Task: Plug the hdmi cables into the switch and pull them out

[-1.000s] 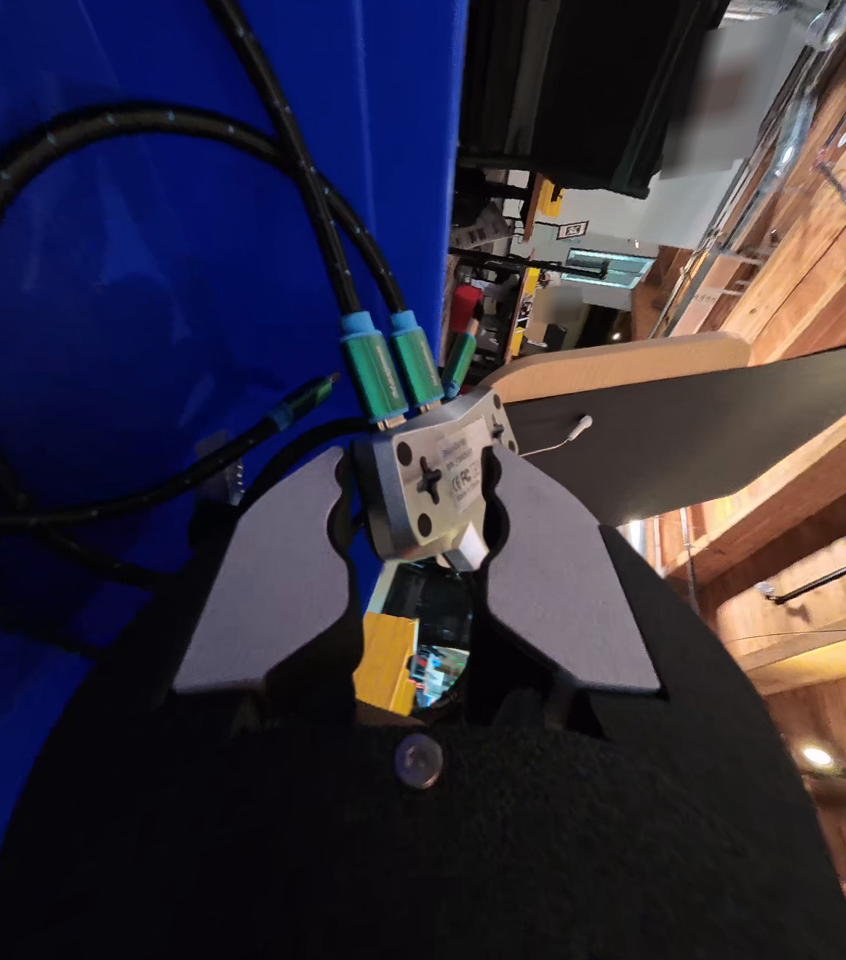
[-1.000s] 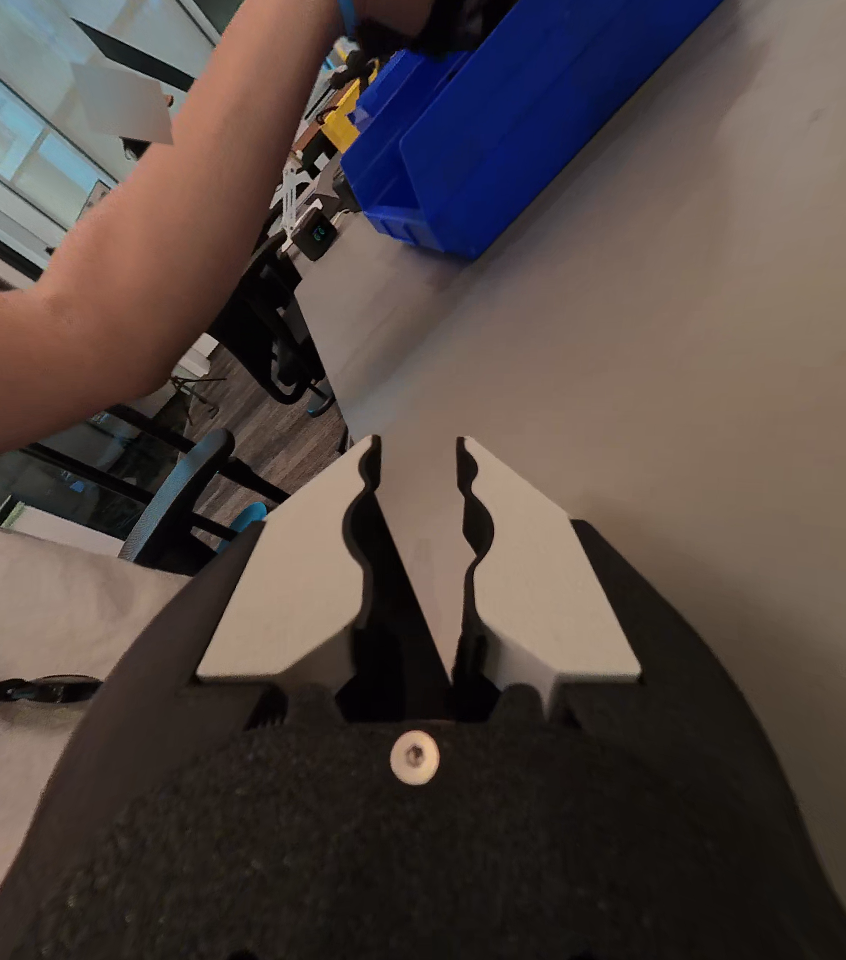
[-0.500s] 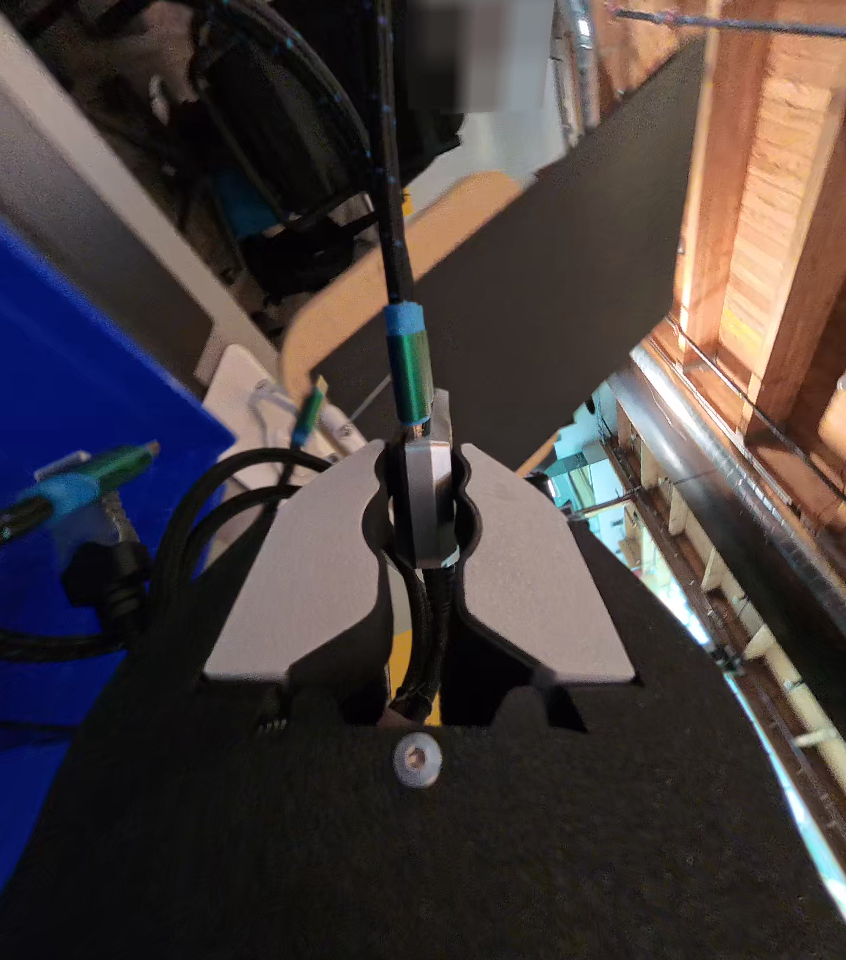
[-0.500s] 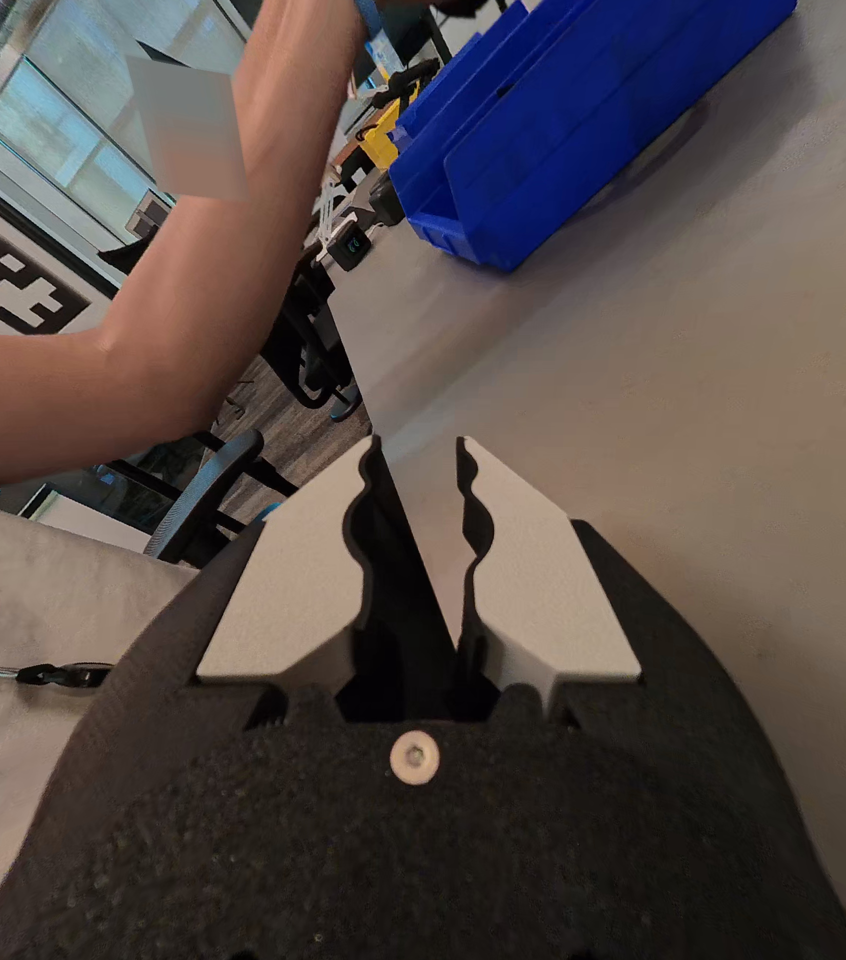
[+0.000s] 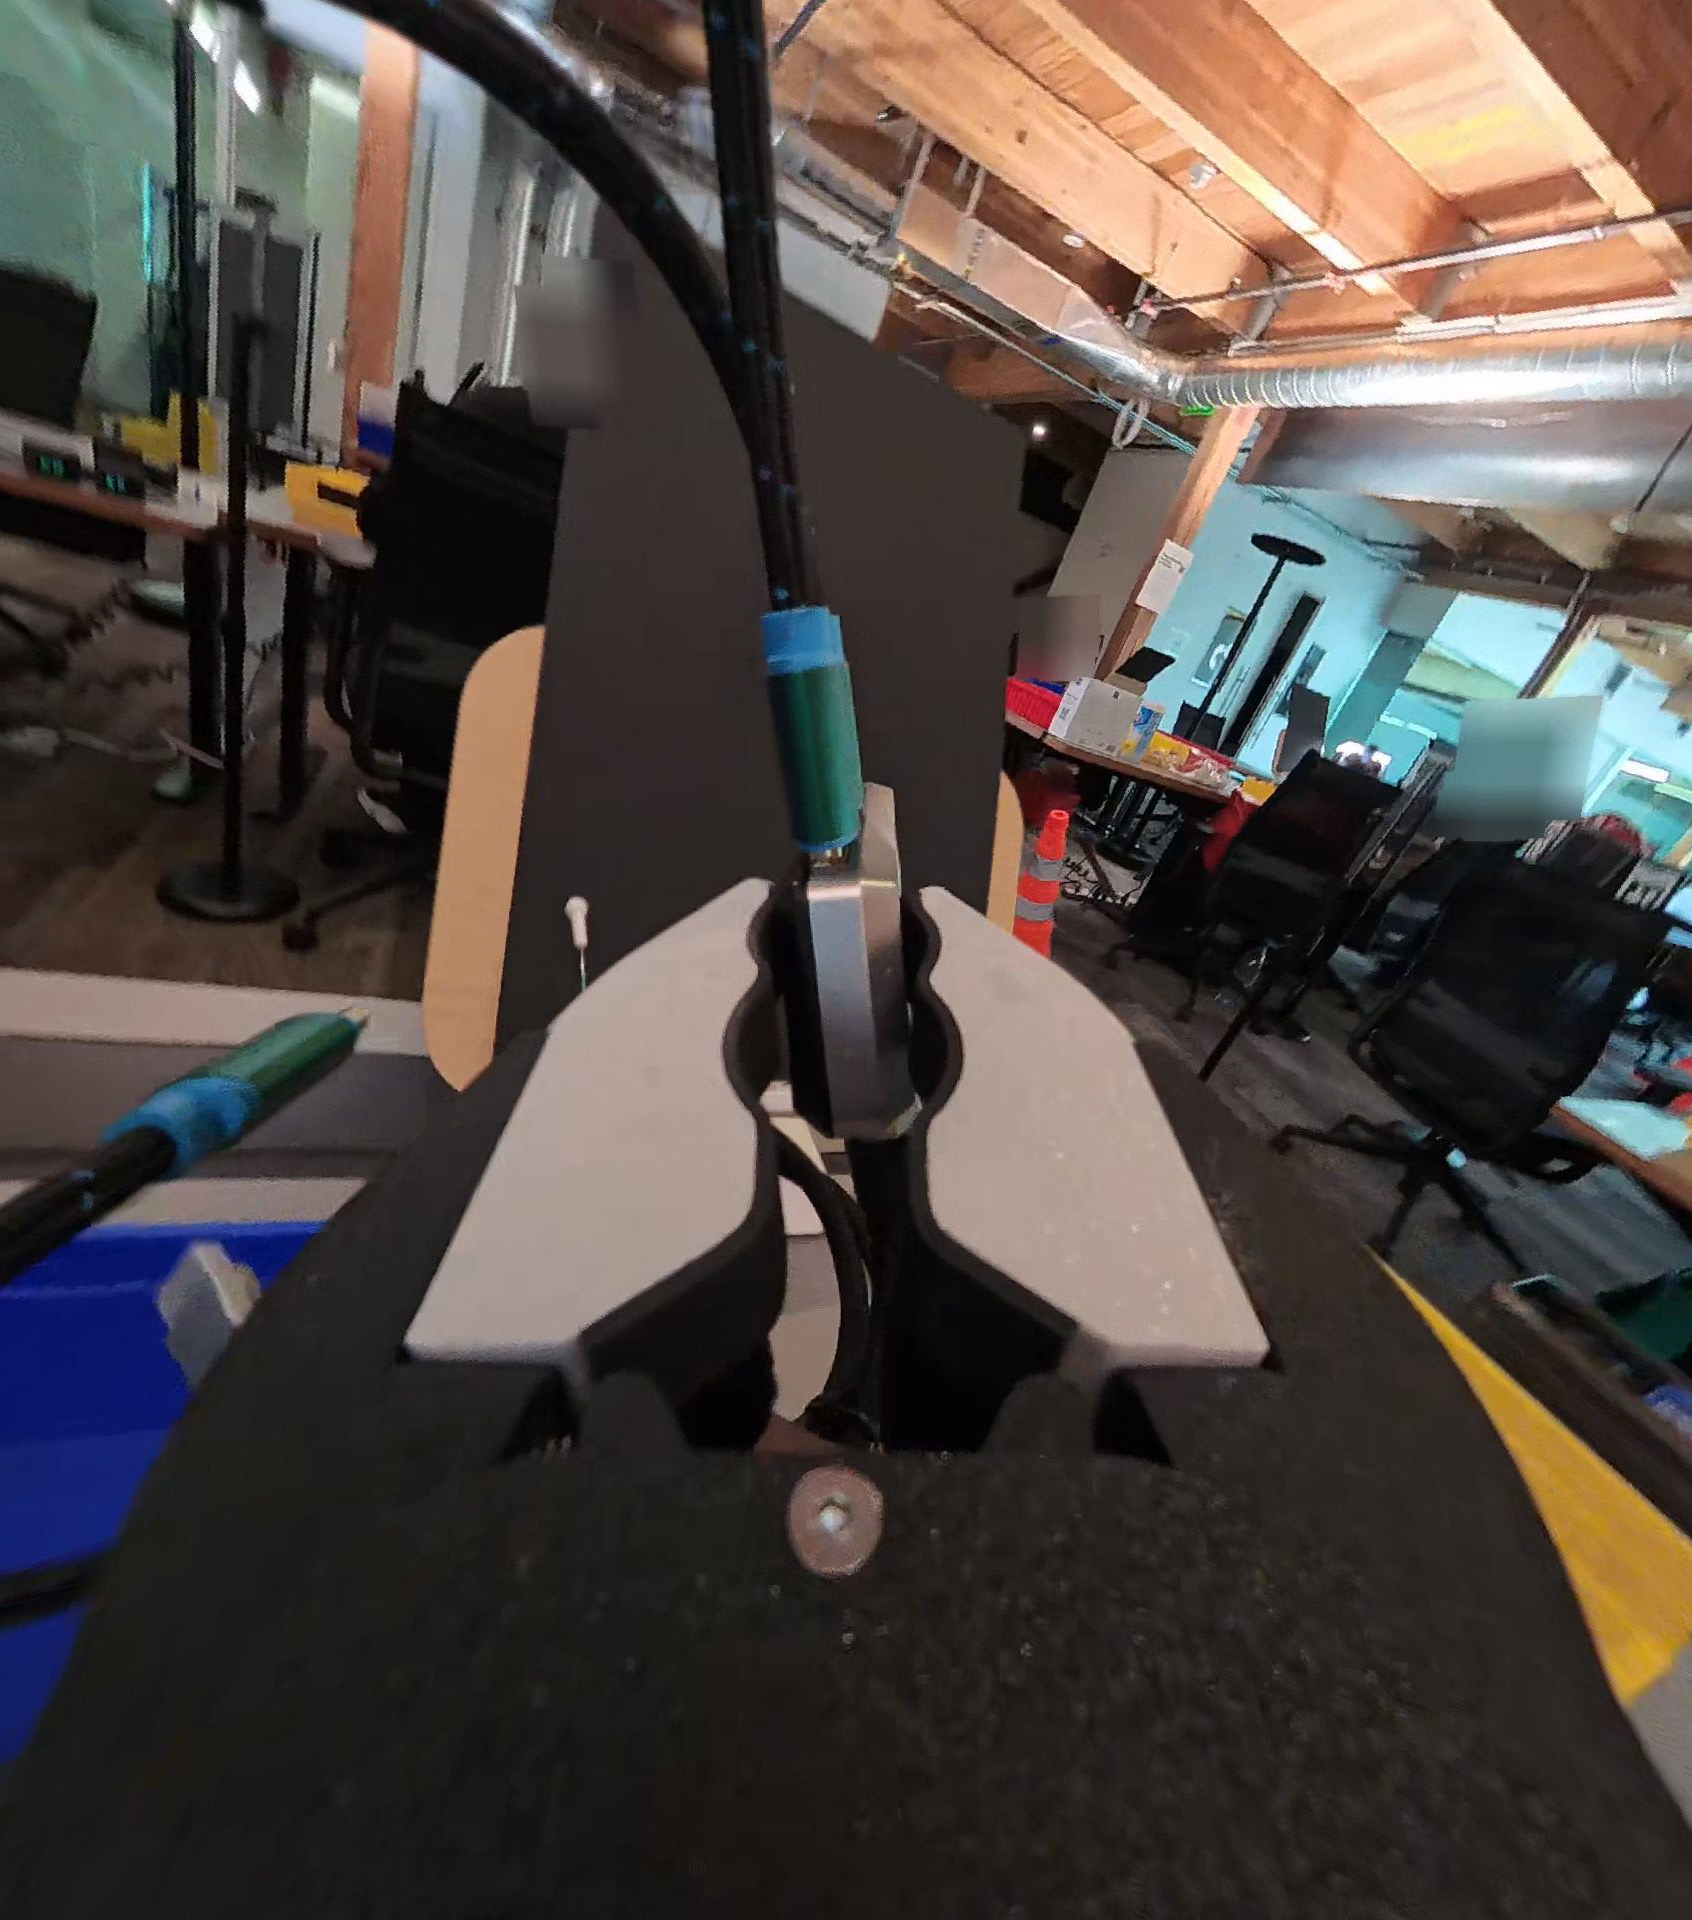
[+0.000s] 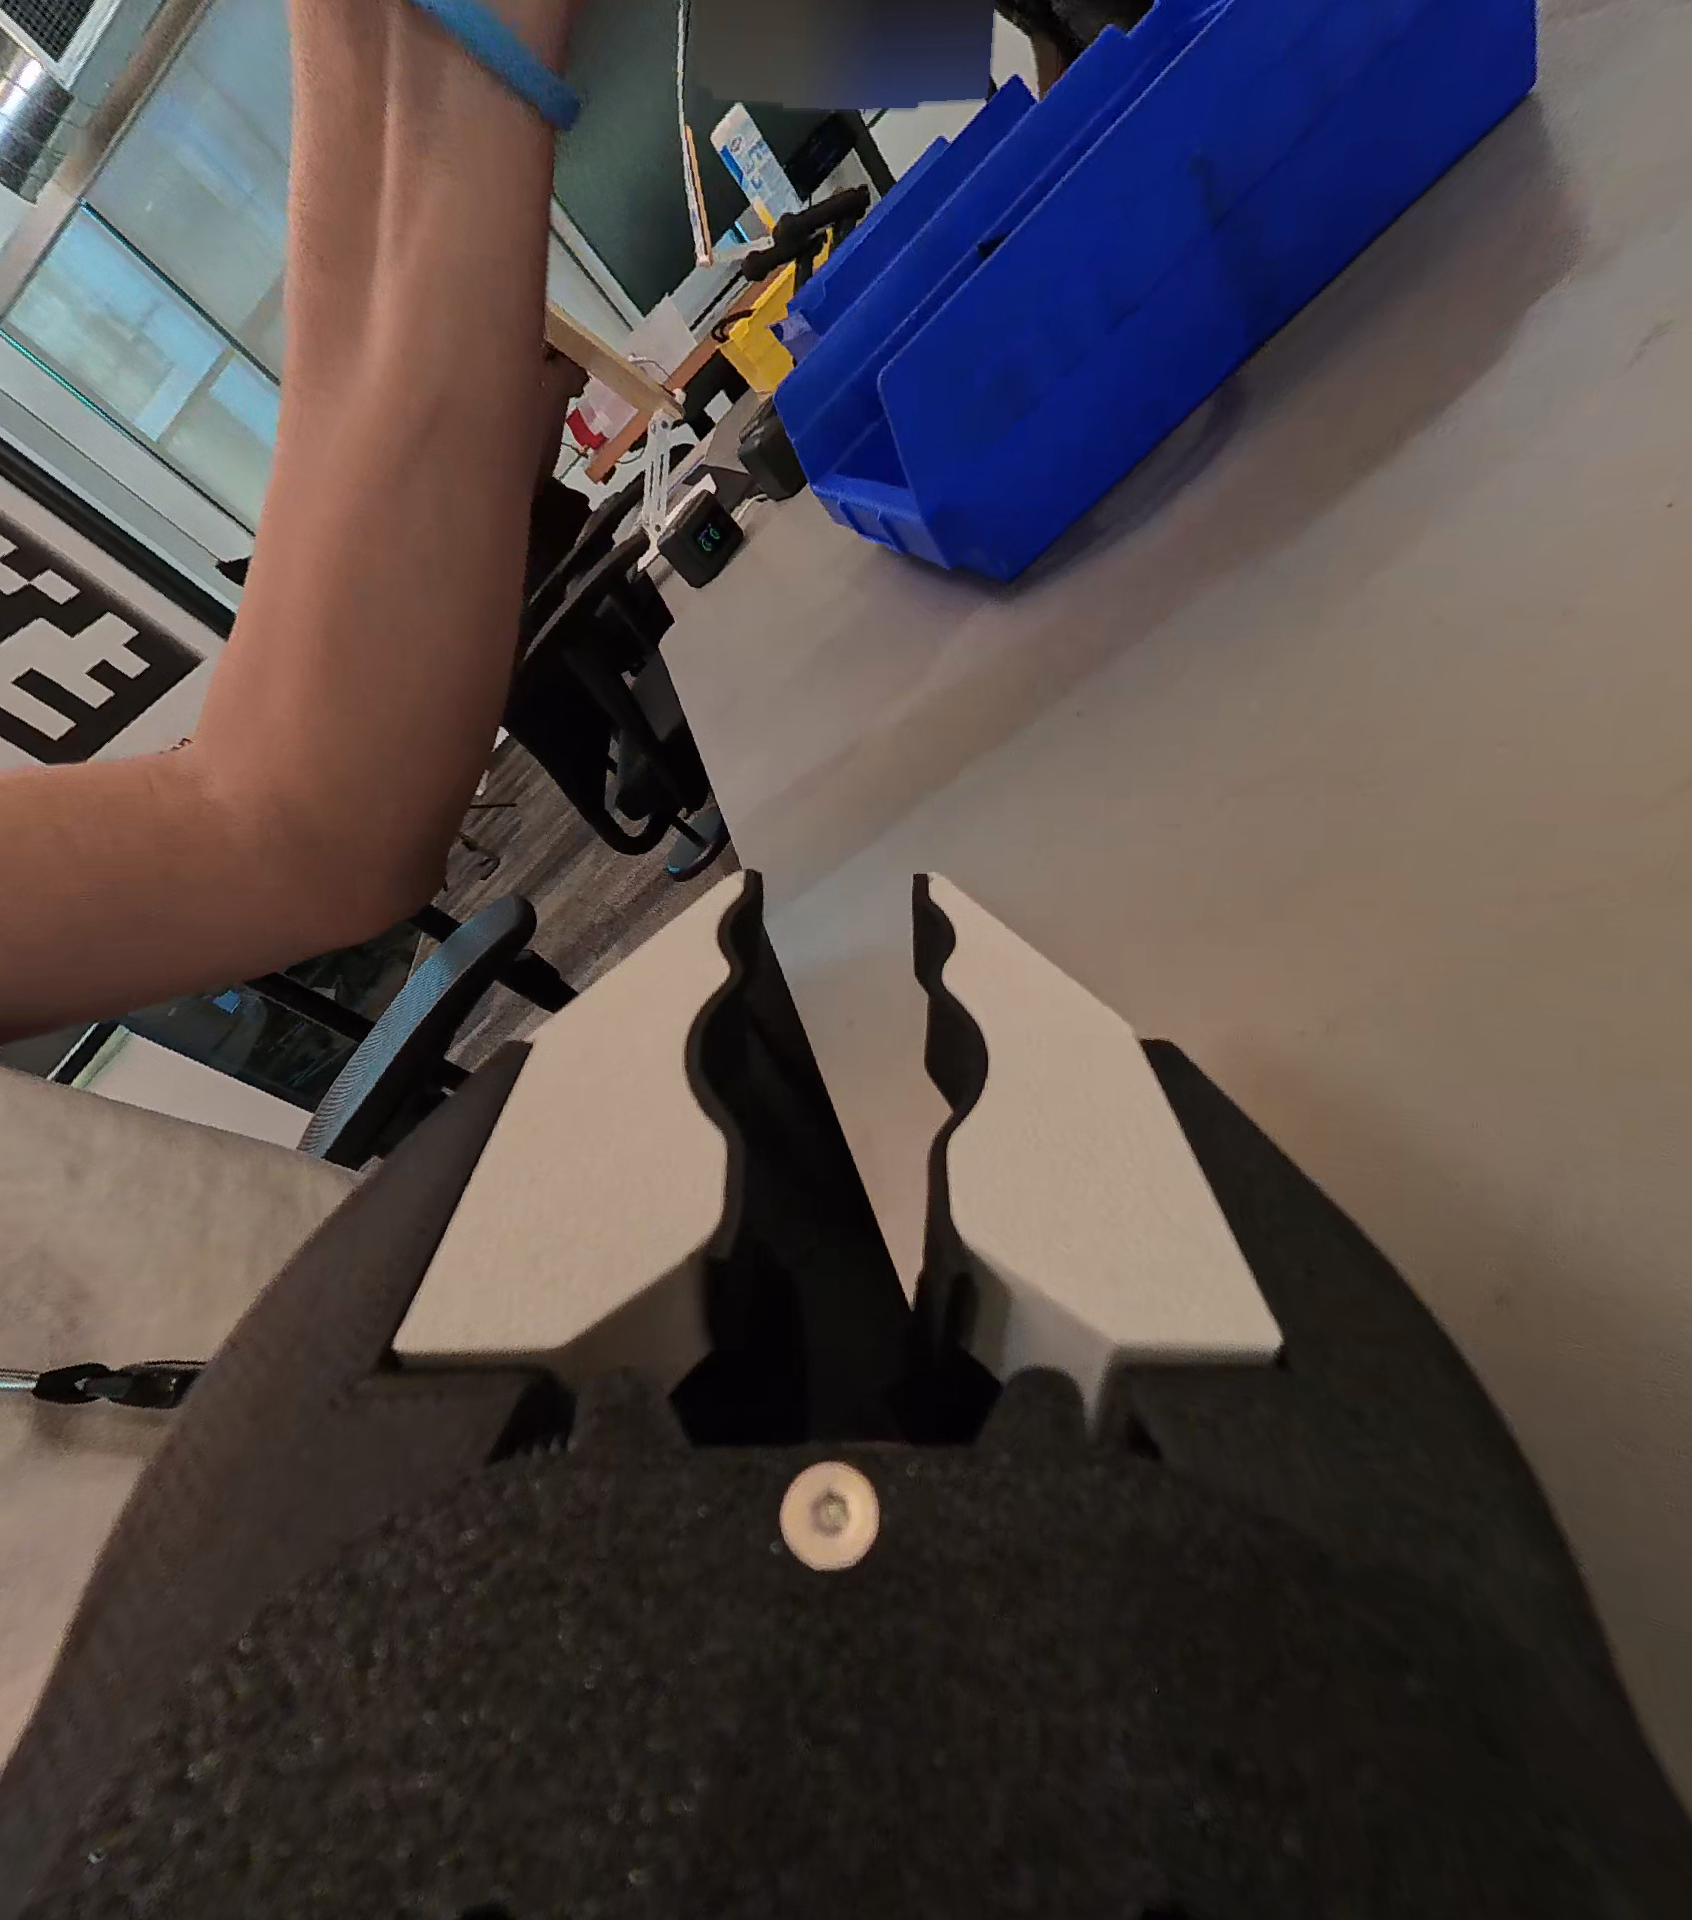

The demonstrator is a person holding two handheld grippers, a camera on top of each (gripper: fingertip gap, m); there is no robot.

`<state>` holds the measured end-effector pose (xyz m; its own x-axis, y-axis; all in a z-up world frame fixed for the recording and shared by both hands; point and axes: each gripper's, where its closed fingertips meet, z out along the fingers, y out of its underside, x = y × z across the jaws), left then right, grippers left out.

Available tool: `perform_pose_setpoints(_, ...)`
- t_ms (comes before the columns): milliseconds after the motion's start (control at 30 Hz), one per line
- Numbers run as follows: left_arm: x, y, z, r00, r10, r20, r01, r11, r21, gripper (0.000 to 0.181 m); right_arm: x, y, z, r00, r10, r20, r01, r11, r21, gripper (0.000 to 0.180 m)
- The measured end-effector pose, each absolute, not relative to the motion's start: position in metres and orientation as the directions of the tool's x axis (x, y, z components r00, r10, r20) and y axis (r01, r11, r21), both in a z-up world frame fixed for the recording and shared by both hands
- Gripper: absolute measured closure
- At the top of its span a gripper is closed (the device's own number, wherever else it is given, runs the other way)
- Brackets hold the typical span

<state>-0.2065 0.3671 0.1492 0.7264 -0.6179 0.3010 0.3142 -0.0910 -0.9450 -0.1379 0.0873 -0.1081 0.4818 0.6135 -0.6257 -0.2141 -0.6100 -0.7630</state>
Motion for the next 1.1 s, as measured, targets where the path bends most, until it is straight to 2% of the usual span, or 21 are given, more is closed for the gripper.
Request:
perform_pose_setpoints(133,-0.192,0.332,0.160,0.712,-0.699,0.069,0.182,0.088,-0.979,0.160,-0.137,0.088,-0.106,0.484,0.620,-0.617,-0.214,-0.600,-0.771,0.151)
perform_pose_setpoints(233,-0.173,0.287,0.149,0.637,-0.733,-0.237,0.017,0.321,-0.947,0.160,-0.136,0.091,-0.084,0.450,0.663,-0.598,-0.259,-0.544,-0.798,0.149)
perform_pose_setpoints(367,-0.152,0.231,0.099,0.483,-0.615,-0.624,-0.250,0.586,-0.771,0.160,-0.125,0.109,-0.054,0.581,0.713,-0.393,-0.163,-0.371,-0.914,0.144)
perform_pose_setpoints(467,-0.143,0.203,0.060,0.390,-0.494,-0.777,-0.363,0.693,-0.623,0.160,-0.120,0.127,-0.024,0.665,0.706,-0.242,-0.091,-0.245,-0.965,0.141)
perform_pose_setpoints(600,-0.137,0.179,0.017,0.322,-0.391,-0.862,-0.427,0.753,-0.501,0.160,-0.125,0.146,-0.004,0.715,0.693,-0.092,-0.002,-0.130,-0.991,0.140)
perform_pose_setpoints(733,-0.135,0.166,-0.014,0.299,-0.326,-0.897,-0.468,0.769,-0.435,0.159,-0.139,0.145,-0.004,0.703,0.708,-0.069,-0.040,-0.057,-0.998,0.142)
perform_pose_setpoints(867,-0.135,0.162,-0.036,0.281,-0.329,-0.901,-0.486,0.761,-0.430,0.159,-0.145,0.140,-0.023,0.707,0.701,-0.087,-0.070,-0.054,-0.996,0.145)
perform_pose_setpoints(967,-0.136,0.157,-0.043,0.301,-0.363,-0.882,-0.462,0.753,-0.468,0.159,-0.145,0.137,-0.028,0.705,0.702,-0.102,-0.098,-0.046,-0.994,0.152)
perform_pose_setpoints(1100,-0.137,0.154,-0.046,0.340,-0.392,-0.855,-0.454,0.728,-0.514,0.159,-0.146,0.135,-0.028,0.643,0.732,-0.223,-0.223,-0.100,-0.970,0.153)
